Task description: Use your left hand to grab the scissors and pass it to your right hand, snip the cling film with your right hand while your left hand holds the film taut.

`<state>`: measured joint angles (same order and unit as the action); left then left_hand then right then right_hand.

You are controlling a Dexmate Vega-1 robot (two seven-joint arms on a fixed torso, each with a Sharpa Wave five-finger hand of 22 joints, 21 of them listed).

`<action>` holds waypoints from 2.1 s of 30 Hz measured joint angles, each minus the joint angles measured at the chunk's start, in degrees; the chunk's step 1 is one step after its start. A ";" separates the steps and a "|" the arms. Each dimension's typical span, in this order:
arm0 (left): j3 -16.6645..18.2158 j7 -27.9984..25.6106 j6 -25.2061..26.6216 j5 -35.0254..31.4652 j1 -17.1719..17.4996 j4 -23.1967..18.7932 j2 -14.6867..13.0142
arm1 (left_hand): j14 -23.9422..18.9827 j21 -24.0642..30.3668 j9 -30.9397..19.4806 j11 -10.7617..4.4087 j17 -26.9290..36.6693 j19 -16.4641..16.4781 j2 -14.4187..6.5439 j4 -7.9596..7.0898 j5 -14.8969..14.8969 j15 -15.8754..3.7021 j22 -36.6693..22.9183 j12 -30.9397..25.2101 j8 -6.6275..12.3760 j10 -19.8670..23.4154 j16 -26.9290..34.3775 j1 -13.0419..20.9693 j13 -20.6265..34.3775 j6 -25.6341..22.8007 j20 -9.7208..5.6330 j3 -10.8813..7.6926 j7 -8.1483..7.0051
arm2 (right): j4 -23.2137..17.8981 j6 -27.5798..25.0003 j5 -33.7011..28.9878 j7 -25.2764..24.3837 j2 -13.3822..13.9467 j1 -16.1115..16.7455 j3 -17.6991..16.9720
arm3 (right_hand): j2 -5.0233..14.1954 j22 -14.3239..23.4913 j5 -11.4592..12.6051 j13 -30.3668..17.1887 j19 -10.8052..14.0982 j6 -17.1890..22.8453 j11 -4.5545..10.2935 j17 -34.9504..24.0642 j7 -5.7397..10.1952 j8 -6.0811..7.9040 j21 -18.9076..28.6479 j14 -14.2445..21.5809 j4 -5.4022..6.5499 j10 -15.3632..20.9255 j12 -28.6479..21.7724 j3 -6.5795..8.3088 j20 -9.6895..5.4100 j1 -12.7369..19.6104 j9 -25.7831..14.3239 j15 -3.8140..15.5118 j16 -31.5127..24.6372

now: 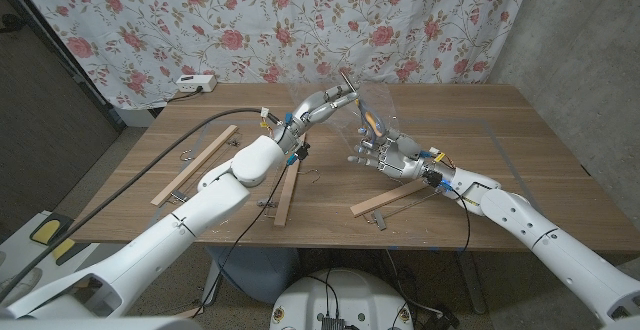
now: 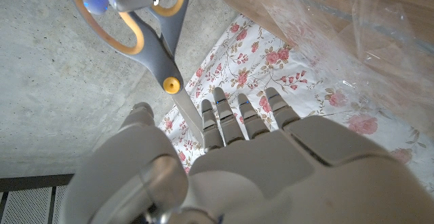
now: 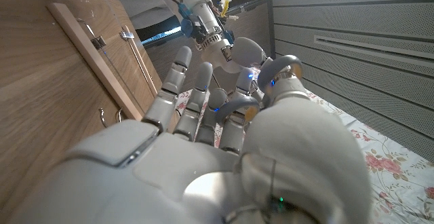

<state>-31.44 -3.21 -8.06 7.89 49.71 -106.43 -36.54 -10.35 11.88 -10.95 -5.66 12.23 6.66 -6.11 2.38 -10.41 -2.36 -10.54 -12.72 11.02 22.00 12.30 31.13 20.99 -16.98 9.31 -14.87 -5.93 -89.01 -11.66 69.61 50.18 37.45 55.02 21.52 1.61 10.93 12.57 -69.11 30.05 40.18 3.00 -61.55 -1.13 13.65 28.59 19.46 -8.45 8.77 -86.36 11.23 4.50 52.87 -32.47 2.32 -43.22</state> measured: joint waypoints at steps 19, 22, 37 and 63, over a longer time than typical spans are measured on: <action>0.88 -0.69 0.92 -0.11 1.57 -1.79 -1.31 | -0.30 0.00 0.00 0.01 0.01 -0.22 0.01 0.23 0.00 0.31 0.00 0.00 0.00 0.00 0.00 0.01 -0.28 0.06 0.42 -0.23 -0.06 | 1.39 -0.04 -2.50 -1.21 0.60 -0.98 0.90 | -0.75 0.00 -0.44 -0.56 -0.22 -1.02 0.54 0.20 1.02 -1.16 -0.47 -1.03 -0.24 -0.54 0.17 0.25 0.22 1.34 -0.31 0.01 0.03; 0.97 -0.86 1.04 -0.15 1.85 -2.04 -1.47 | -0.30 0.00 0.00 0.02 0.01 -0.22 0.01 0.23 0.00 0.31 0.00 0.00 0.00 0.00 0.00 0.01 -0.27 0.31 0.42 -0.23 -0.32 | 1.04 0.42 -3.15 -1.35 1.01 -1.01 0.94 | -0.76 0.00 -0.47 -0.57 -0.22 -1.26 0.53 0.50 1.23 -1.19 -0.47 -1.63 -0.24 -0.56 0.17 0.25 0.22 1.36 -0.34 0.01 0.28; 1.13 -1.19 1.64 -0.62 2.71 -3.14 -1.99 | -0.30 0.00 0.00 -0.42 0.02 -0.22 -0.23 0.23 0.00 0.31 0.00 0.00 0.00 -0.01 -0.01 -0.23 -0.53 0.31 0.42 -0.23 -0.32 | -1.40 2.84 -7.97 -2.44 4.20 -1.82 1.73 | -1.83 0.00 -1.56 -0.45 -0.21 -2.16 0.19 2.14 1.13 -1.61 -0.92 -1.63 -0.22 -1.87 -0.09 -0.10 0.22 1.65 -0.60 0.01 1.29; 1.18 -2.58 2.50 -1.80 4.40 -5.24 -2.38 | -0.61 0.32 0.00 -1.13 0.03 0.24 -0.67 0.47 0.00 0.00 0.00 -0.01 0.01 -0.09 -0.01 -0.67 -1.07 0.51 0.43 -0.47 -0.53 | -4.06 1.91 -15.96 -0.35 8.38 -8.43 7.50 | -2.42 0.00 -2.00 -0.83 0.00 -2.78 -0.64 1.97 1.13 -1.62 -0.92 -1.63 0.17 -2.68 -0.95 -0.48 0.43 1.05 -0.87 0.01 1.51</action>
<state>-30.26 -5.80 -5.55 6.09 54.11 -111.67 -38.91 -10.96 12.20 -10.95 -6.80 12.26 6.90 -6.77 2.85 -10.41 -2.37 -10.54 -12.73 11.03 21.92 12.29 30.46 19.92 -16.46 9.74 -15.34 -6.46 -93.07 -9.74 53.65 49.84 45.83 46.59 29.02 -0.81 10.94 10.57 -69.94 30.05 37.41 2.36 -59.57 0.00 12.03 27.67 17.84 -8.28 6.09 -87.31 10.74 4.92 53.91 -33.34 2.34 -41.70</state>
